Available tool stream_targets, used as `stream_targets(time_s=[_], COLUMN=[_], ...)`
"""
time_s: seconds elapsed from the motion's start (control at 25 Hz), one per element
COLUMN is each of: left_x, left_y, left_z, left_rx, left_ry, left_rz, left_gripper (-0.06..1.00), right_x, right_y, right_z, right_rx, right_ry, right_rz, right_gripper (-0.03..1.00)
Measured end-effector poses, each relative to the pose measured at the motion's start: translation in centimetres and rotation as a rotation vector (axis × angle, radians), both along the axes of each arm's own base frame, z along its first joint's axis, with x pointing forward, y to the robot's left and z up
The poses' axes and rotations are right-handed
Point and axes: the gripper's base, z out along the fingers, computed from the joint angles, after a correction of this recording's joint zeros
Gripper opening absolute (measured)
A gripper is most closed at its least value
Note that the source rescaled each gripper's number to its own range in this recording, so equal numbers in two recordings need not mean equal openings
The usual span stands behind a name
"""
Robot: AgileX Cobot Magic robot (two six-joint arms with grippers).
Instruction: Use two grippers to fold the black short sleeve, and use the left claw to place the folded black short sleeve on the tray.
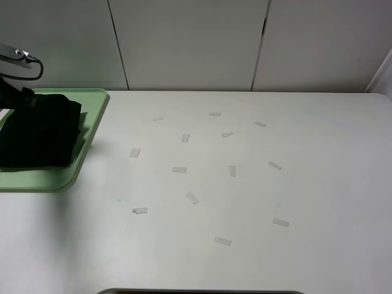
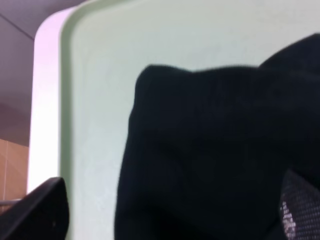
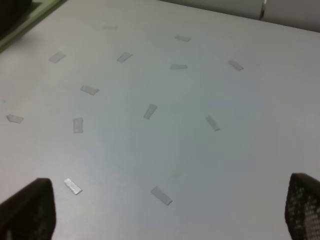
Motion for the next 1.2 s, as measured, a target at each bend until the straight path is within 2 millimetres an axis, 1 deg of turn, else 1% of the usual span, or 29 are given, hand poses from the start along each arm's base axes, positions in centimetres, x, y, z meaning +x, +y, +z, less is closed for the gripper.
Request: stream_targets(time_s=[0.12, 0.24, 0.32, 0.48, 0.64, 0.72, 0.84, 1.0, 1.2], left_x=[-0.5, -0.5, -0.2, 0.2, 0.3, 0.2, -0.5, -2.2, -5.2], left_y=[-0.2, -0.7, -1.2, -1.9, -2.3, -2.4, -2.8, -3.1, -3.5], left_z=[-2.4, -5.1, -6.0, -6.8, -6.6, -6.0, -4.1, 0.1, 5.9], left_rx=[-0.016, -0.042, -0.052, -0.056, -0.055, -0.056, -0.051, -0.031, -0.004], left_ry=[0.008, 0.034, 0.022, -0.004, -0.016, -0.019, -0.052, -0.176, -0.354], left_rz=[0.020, 0.034, 0.038, 0.032, 0.022, 0.020, 0.011, 0.007, 0.003], left_gripper=[0.82, 0.82, 0.82, 0.82, 0.82, 0.82, 0.82, 0.82, 0.82], right_x=[0.0, 0.0, 0.0, 0.0, 0.0, 0.0, 0.0, 0.0, 0.0], right_y=[0.0, 0.0, 0.0, 0.0, 0.0, 0.0, 0.0, 0.0, 0.0], right_z=[0.0, 0.0, 0.0, 0.0, 0.0, 0.0, 0.0, 0.0, 0.0], right_rx=[0.000, 0.000, 0.000, 0.000, 0.000, 0.001, 0.001, 0.003, 0.003], right_ry=[0.000, 0.000, 0.000, 0.000, 0.000, 0.000, 0.000, 0.001, 0.001], right_rz=[0.000, 0.000, 0.000, 0.000, 0.000, 0.000, 0.000, 0.002, 0.002], right_gripper=[1.00, 1.00, 1.00, 1.00, 1.00, 1.00, 1.00, 1.00, 1.00])
